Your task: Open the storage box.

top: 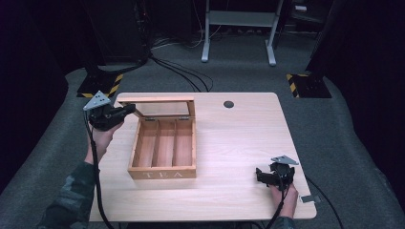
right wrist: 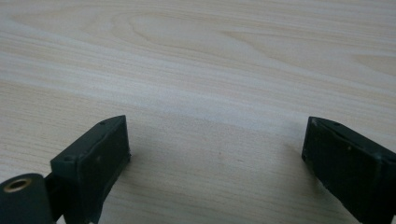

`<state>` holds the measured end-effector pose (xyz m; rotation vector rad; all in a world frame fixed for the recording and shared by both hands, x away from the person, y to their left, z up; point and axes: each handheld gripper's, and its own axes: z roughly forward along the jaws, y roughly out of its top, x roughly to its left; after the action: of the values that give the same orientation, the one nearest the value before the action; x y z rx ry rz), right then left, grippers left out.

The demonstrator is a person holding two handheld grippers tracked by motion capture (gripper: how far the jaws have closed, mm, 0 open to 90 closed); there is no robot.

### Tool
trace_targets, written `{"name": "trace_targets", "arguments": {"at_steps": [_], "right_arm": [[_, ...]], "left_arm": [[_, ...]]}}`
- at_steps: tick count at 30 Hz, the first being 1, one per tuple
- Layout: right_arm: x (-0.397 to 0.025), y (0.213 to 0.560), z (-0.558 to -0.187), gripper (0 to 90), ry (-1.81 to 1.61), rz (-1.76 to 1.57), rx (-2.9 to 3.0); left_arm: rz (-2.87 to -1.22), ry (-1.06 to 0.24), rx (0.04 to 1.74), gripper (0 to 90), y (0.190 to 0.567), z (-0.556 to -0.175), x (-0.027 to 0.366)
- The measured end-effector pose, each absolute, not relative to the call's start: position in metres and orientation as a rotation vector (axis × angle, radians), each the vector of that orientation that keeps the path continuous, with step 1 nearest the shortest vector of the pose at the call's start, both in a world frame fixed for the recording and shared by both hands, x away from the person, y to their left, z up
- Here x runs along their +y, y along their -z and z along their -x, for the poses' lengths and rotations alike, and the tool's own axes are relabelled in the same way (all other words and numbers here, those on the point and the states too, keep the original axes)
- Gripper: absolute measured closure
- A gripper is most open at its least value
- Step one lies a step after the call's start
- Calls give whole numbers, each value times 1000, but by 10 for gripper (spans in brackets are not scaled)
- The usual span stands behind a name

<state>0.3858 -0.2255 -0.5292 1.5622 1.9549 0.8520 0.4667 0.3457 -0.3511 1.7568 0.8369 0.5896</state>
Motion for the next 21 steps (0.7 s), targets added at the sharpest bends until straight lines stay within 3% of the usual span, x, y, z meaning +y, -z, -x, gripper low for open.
{"name": "trace_targets", "arguments": {"at_steps": [21], "right_arm": [[-226,529,-386,71,-853,-1557,1953]], "left_arm": [[-1764,-592,836,887,358,-461,344]]}}
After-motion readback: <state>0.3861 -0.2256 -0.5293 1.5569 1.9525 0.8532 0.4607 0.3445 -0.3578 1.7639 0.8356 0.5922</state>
